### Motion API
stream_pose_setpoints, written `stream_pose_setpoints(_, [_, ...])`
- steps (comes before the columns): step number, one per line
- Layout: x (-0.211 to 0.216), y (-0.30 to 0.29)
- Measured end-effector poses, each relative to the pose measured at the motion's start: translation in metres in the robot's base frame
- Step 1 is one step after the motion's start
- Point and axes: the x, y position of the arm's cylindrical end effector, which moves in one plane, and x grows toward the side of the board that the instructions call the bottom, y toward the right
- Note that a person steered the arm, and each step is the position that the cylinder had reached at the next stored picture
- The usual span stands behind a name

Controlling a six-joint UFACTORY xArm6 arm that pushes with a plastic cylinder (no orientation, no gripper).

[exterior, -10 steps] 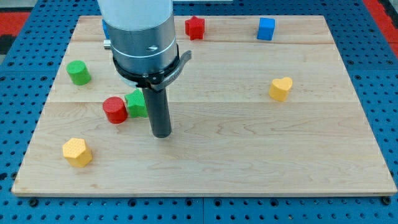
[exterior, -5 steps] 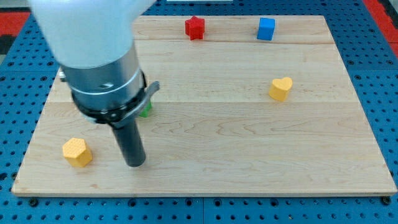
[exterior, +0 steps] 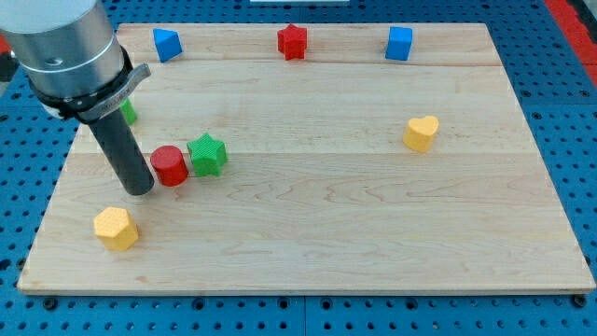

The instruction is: Move the red circle towards bottom center side of the board

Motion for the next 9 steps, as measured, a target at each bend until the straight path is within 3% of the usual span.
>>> stream_pose_setpoints(2, [0.0, -0.085])
stream_pose_setpoints(5, [-0.041, -0.053])
stream_pose_setpoints(7, [-0.007, 0.077])
stream_pose_setpoints(9, [-0.003, 0.15])
